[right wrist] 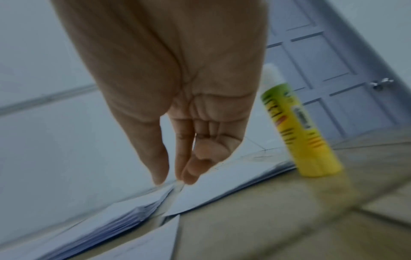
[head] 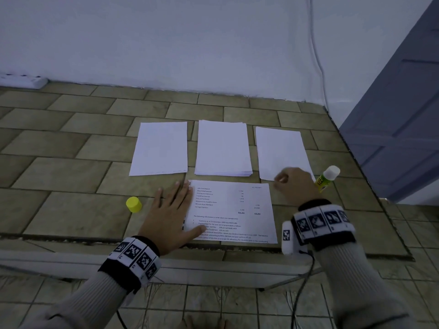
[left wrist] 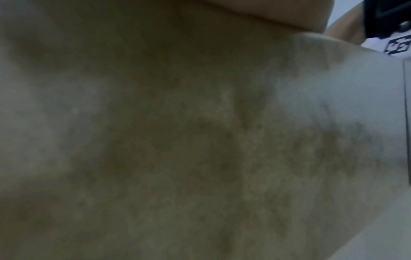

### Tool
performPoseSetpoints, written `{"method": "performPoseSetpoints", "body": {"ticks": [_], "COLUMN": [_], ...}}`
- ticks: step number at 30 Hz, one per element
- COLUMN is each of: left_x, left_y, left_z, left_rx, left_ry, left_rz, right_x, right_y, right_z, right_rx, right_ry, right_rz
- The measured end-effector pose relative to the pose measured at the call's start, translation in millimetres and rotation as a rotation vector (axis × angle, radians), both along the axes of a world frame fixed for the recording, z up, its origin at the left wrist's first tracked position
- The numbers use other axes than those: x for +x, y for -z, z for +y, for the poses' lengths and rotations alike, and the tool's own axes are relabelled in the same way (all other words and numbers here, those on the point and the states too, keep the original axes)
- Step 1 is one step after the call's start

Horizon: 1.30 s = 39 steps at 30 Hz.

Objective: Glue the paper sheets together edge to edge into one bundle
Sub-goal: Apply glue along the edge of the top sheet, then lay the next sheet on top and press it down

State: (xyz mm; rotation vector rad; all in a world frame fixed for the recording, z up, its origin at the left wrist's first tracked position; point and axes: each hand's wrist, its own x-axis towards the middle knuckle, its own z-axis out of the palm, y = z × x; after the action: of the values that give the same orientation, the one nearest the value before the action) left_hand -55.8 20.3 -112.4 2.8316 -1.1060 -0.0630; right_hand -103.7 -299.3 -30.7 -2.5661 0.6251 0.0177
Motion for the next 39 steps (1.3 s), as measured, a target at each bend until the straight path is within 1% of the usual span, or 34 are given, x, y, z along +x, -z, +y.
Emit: {"method": "performPoseSetpoints", "body": {"ticks": [2,7,9,12,15,18,21,24,26,27,30,32,34,37,39], "left_x": [0,-1,0,0,-1,-1,-1,0,2,3,3,4,9,21,22], "left_y": [1,0,0,1,0,-2,-3,-7,-12,-17,-33,-45,-59,-80,-91], "left_z": [0,0,0,0,0,0,0,-1,-1,-2,-4,-6,-10,-16,-21], "left_rx": [0.002,0.004,-0.001,0.015,-0.019,-0.016,-0.035,-0.099,-0.187,-0.263,-0.593,-0.825,-1.021,-1.167,-1.193], "left_ry": [-0.001,-0.01,-0.016,-0.022,-0.019,-0.02,-0.031,-0.064,-0.1,-0.124,-0.182,-0.222,-0.281,-0.393,-0.443], "left_rz": [0.005,0.02,0.023,0.027,0.033,0.048,0.067,0.118,0.199,0.247,0.372,0.51,0.688,0.866,0.922], "right_x": [20,50,55,60,61,60,56,48,39,34,12,-3,-15,-30,-37], "right_y": [1,10,15,19,20,21,13,-5,-19,-26,-43,-46,-40,-21,-9], "right_z": [1,2,-2,-9,-14,-19,-23,-23,-18,-14,4,14,21,27,30], "right_rx": [-0.033,-0.185,-0.186,-0.187,-0.213,-0.2,-0.131,-0.01,0.072,0.115,0.206,0.181,0.135,0.148,0.156], "right_ry": [0.006,0.096,0.115,0.093,0.069,0.083,0.16,0.158,0.103,0.061,-0.071,-0.158,-0.252,-0.385,-0.442], "right_rz": [-0.004,0.213,0.269,0.28,0.275,0.209,0.042,-0.135,-0.251,-0.298,-0.383,-0.413,-0.388,-0.345,-0.352]}}
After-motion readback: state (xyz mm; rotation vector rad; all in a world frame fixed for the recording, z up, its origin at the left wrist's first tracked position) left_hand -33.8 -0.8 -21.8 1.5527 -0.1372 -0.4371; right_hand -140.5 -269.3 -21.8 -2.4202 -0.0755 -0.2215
